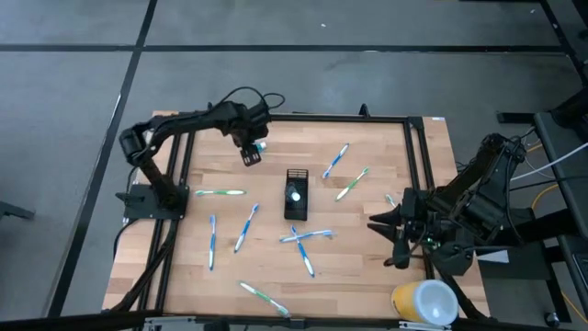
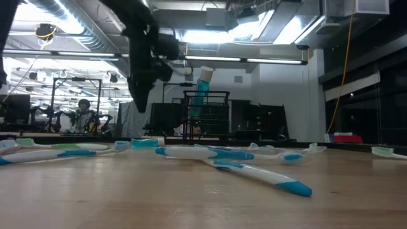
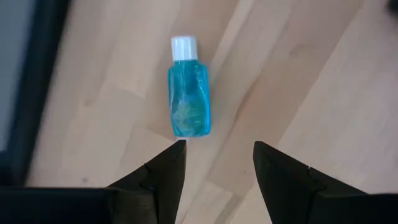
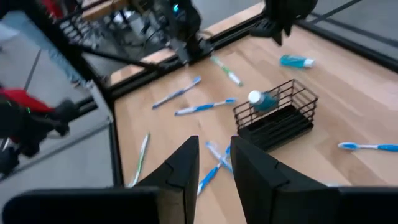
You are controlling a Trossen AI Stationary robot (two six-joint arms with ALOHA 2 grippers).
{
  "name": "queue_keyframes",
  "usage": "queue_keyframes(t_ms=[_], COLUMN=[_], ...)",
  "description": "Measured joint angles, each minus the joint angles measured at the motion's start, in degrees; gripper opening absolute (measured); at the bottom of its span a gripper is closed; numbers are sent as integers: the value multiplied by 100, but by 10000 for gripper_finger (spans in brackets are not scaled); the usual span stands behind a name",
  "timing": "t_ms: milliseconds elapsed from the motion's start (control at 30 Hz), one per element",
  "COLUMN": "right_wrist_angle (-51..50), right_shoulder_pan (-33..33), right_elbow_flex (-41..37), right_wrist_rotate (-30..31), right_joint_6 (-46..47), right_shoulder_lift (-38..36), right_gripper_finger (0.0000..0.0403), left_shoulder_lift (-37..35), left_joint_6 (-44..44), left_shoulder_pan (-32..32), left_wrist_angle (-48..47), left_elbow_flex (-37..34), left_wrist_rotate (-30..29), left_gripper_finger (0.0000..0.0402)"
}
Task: Pick & Place toothbrushing station
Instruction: Put the blue mouthwash bottle into the black organizer
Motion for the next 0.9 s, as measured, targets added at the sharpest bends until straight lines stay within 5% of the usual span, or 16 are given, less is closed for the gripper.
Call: queue_keyframes(t_ms=[900], right_wrist_angle=[225], right_shoulder_pan=[-442], right_elbow_flex=[0], right_wrist_rotate=[44], right_joint_6=[-64], right_shoulder_lift=[0], right_gripper_finger=[96], left_shoulder_lift=[2115], left_joint_6=[656], left_shoulder_pan=[288], left_wrist_angle=[105], left_elbow_flex=[1494], left_wrist_rotate=[-21], left_gripper_finger=[182])
